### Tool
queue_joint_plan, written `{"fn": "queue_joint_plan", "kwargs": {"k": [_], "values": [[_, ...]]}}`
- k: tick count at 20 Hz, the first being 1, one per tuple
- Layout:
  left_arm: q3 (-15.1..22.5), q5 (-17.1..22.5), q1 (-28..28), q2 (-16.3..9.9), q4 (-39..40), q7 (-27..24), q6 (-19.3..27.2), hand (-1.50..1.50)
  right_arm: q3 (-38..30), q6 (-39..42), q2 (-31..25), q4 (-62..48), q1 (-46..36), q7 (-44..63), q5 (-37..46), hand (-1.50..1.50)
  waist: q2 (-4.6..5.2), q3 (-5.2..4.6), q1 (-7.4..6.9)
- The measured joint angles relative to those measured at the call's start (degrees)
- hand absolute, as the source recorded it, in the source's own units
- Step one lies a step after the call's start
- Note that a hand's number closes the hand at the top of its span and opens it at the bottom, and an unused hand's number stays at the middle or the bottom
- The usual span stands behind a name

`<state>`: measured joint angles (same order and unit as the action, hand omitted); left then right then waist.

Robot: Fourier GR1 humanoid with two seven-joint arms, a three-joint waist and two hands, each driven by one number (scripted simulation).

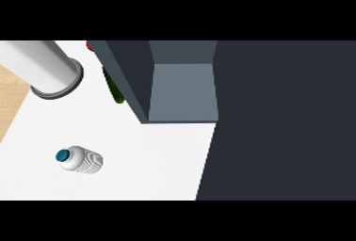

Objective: Pick up the bottled water, place it into the cabinet and close the cabinet

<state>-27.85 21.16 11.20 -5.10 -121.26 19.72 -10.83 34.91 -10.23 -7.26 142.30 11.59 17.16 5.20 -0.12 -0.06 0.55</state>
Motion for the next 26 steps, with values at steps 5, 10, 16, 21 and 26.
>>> {"fn": "queue_joint_plan", "kwargs": {"k": [5, 10, 16, 21, 26], "values": [[0.9, -4.6, -1.1, 0.9, 6.5, -5.4, -0.7, -1.50, 2.3, -1.6, -1.5, 0.0, 1.4, -1.3, 0.5, -1.50, -0.03, 0.00, 0.09], [2.7, -8.3, -1.6, 2.1, 12.8, -10.5, -1.8, -1.50, 2.9, -3.3, -1.9, -0.1, -0.4, 0.1, 1.0, -1.50, -0.02, -0.01, 0.04], [4.4, -12.4, -3.6, 2.6, 22.1, -17.2, -2.4, -1.50, 3.5, -5.0, -3.1, -0.1, -1.1, 0.0, 1.5, -1.50, 0.00, -0.01, 0.08], [5.5, -14.5, -3.9, 3.1, 28.7, -23.3, -3.3, -1.50, 3.5, -6.4, -3.9, 0.0, -2.4, 1.2, 1.8, -1.50, 0.00, -0.01, 0.01], [5.8, -15.7, -5.4, 2.6, 35.8, -28.4, -4.0, -1.50, 5.0, -7.7, -5.1, 0.0, -1.7, -0.1, 2.0, -1.50, -0.03, 0.00, 0.07]]}}
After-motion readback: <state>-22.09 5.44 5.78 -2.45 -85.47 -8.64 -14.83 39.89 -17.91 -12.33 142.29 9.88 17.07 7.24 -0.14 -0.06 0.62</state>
